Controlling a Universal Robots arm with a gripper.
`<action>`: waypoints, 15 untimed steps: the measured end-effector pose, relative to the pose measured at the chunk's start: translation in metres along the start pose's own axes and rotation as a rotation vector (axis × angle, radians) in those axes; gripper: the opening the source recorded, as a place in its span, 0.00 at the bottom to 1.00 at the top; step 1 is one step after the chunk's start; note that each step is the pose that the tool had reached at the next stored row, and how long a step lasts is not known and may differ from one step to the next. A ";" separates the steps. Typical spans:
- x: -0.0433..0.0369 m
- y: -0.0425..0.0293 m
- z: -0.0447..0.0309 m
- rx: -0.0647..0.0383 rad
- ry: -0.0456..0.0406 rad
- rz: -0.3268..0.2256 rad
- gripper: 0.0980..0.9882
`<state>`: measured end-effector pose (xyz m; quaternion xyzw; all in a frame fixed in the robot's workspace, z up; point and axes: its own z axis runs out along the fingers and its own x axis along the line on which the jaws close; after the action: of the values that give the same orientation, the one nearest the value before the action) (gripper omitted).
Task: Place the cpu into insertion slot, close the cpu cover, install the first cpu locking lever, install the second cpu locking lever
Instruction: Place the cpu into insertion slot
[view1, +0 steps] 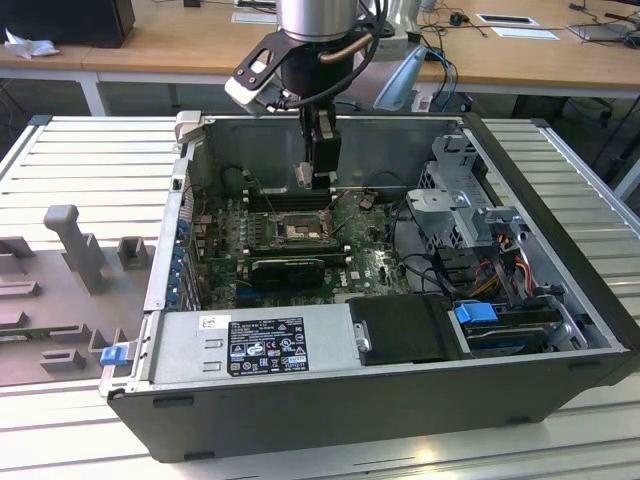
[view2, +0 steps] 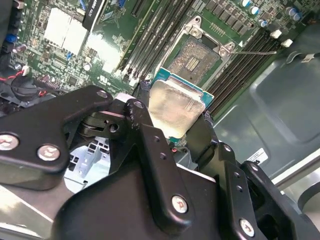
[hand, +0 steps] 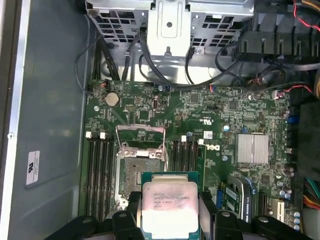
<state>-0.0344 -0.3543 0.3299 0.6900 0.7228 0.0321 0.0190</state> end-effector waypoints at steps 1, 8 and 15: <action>0.0000 -0.0001 0.0008 0.001 0.0000 0.001 0.50; -0.0001 -0.0007 0.0090 0.004 -0.0001 0.004 0.50; -0.0003 -0.0014 0.0178 0.004 -0.0028 0.007 0.50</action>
<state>-0.0345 -0.3542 0.3120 0.6925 0.7206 0.0296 0.0184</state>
